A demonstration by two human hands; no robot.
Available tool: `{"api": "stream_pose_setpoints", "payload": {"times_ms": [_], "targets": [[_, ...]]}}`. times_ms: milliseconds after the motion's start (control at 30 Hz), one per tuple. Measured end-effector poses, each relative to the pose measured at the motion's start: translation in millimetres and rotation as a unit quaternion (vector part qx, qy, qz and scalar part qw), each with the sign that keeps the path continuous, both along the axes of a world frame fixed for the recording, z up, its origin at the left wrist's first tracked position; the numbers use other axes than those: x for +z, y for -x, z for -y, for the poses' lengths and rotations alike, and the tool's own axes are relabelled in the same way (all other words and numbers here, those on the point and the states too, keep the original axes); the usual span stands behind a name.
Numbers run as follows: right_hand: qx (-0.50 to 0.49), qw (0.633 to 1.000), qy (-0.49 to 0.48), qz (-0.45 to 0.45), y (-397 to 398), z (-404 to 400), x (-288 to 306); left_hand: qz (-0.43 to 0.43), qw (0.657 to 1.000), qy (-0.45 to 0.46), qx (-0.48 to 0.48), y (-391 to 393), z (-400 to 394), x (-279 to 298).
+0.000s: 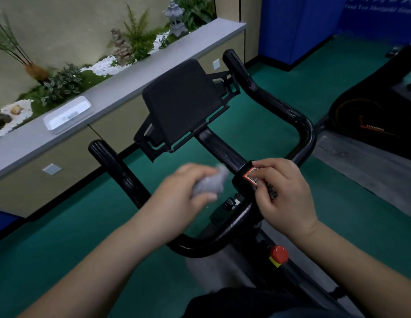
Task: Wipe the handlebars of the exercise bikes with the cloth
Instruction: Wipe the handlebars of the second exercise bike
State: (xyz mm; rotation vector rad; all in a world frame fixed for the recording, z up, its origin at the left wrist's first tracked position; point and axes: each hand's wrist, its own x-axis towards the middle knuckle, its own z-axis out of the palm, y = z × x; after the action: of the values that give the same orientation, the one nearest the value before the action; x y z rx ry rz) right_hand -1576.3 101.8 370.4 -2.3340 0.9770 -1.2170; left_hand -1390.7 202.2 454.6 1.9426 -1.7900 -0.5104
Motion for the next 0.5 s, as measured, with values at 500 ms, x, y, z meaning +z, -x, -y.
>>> {"api": "stream_pose_setpoints", "payload": {"times_ms": [500], "targets": [[-0.006, 1.000, 0.011, 0.005, 0.5, 0.3, -1.2, 0.088, 0.982, 0.031, -0.164, -8.4, 68.3, -35.7]]}}
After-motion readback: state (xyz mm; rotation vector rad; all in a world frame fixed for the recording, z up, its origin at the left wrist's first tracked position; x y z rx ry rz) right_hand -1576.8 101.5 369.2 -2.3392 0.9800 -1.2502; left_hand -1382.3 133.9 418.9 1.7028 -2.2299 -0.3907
